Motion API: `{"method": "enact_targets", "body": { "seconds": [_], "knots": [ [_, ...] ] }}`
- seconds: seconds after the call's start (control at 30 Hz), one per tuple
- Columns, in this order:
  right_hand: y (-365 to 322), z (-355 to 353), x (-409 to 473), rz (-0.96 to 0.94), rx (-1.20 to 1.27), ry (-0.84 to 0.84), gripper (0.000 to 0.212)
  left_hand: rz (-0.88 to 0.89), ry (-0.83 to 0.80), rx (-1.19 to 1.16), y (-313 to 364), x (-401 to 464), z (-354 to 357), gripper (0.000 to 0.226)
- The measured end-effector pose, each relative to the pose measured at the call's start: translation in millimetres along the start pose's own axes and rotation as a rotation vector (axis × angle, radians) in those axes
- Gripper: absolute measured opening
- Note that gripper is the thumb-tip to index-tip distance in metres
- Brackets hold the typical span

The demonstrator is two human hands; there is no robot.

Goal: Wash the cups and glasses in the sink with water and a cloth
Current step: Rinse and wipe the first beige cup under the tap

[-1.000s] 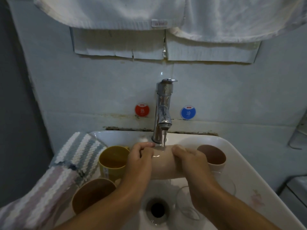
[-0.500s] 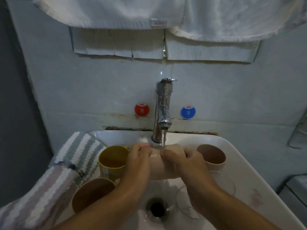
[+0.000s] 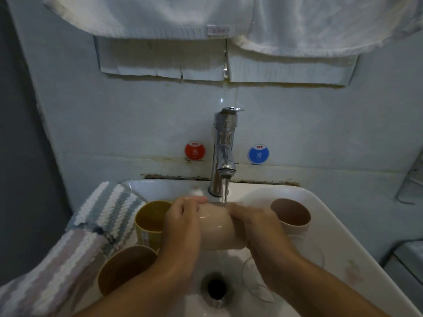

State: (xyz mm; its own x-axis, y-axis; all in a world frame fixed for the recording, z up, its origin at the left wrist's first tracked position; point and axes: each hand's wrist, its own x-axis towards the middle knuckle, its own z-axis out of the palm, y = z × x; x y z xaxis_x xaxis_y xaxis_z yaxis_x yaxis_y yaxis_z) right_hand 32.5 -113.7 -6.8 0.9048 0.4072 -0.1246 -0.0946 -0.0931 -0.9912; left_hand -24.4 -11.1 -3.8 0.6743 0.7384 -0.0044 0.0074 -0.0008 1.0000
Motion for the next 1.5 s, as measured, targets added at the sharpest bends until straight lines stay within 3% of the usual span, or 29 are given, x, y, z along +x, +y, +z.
{"method": "enact_targets", "body": {
  "seconds": [0.13,0.27,0.4,0.47,0.57,0.7,0.8,1.03,1.27,1.33,1.5],
  "knots": [
    [3,3,-3,0.003,0.008,-0.040,0.035,0.003,0.007,-0.020,1,-1,0,0.017],
    [2,3,-1,-0.024,0.080,0.014,0.009,0.009,0.011,-0.006,0,-1,1,0.015],
    [-2,4,0,-0.047,0.160,0.027,0.018,0.039,-0.028,0.006,-2,-3,1,0.016],
    [-3,2,-1,-0.077,0.195,0.038,0.009,0.046,-0.065,-0.007,-2,-3,1,0.014],
    [-7,-2,-2,-0.064,0.319,0.115,0.021,0.042,-0.120,-0.043,-1,-2,-1,0.019],
    [-9,-1,-2,-0.029,0.153,0.109,0.022,0.070,-0.107,0.008,-3,1,-2,0.019],
    [-6,2,-5,-0.060,0.055,0.077,0.009,0.076,-0.106,0.018,-4,1,0,0.014],
    [-4,3,0,-0.036,0.154,0.099,0.011,0.068,-0.074,-0.011,-4,3,-1,0.016],
    [-6,4,-4,-0.047,0.244,0.158,0.013,-0.042,-0.147,-0.058,-1,-1,0,0.016],
    [-8,2,-3,-0.020,0.239,0.167,0.007,-0.015,-0.137,-0.021,-1,-1,1,0.013],
    [-9,2,-3,-0.011,0.180,0.140,0.016,-0.008,-0.146,-0.011,-2,1,0,0.015]
  ]
}}
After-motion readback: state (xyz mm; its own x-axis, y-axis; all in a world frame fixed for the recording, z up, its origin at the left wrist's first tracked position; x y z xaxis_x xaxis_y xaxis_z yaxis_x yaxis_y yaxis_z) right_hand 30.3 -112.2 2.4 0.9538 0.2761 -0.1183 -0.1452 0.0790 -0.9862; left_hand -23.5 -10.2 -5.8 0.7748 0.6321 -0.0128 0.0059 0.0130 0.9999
